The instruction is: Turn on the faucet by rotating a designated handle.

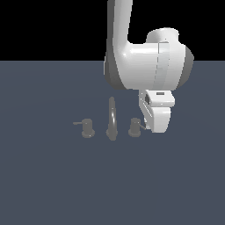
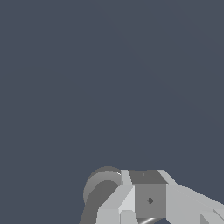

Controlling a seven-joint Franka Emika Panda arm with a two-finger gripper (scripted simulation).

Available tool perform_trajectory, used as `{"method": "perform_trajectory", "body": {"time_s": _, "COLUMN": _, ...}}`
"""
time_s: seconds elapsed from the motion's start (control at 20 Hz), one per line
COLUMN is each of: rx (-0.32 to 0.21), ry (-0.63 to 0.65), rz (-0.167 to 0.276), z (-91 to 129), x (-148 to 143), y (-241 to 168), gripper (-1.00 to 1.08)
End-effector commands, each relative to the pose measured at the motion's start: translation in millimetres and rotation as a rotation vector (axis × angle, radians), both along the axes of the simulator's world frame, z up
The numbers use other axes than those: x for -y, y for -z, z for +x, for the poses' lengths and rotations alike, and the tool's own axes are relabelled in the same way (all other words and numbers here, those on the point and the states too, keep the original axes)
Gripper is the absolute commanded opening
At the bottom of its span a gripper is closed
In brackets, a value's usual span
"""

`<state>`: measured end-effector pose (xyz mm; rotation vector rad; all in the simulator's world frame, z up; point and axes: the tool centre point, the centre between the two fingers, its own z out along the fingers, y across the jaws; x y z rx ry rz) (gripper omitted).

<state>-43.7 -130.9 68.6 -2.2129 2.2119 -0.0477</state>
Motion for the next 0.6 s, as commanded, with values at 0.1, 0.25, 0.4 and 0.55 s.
{"method": "perform_trajectory", "body": {"time_s": 0.1, "rx": -0.027, "ry": -0.021, "rz": 0.011, "z": -19, "x": -29, "y": 4, "gripper": -1.0}}
{"method": "perform_trajectory", "body": {"time_s": 0.25, "rx": -0.01, "ry": 0.007, "rz": 0.002, "z": -15, "x": -12, "y": 0, "gripper": -1.0}}
{"method": "perform_trajectory", "body": {"time_s": 0.4, "rx": -0.017, "ry": -0.003, "rz": 0.006, "z": -14, "x": -33, "y": 2, "gripper": -1.0}}
{"method": "perform_trajectory", "body": {"time_s": 0.55, "rx": -0.024, "ry": -0.013, "rz": 0.009, "z": -13, "x": -53, "y": 4, "gripper": -1.0}}
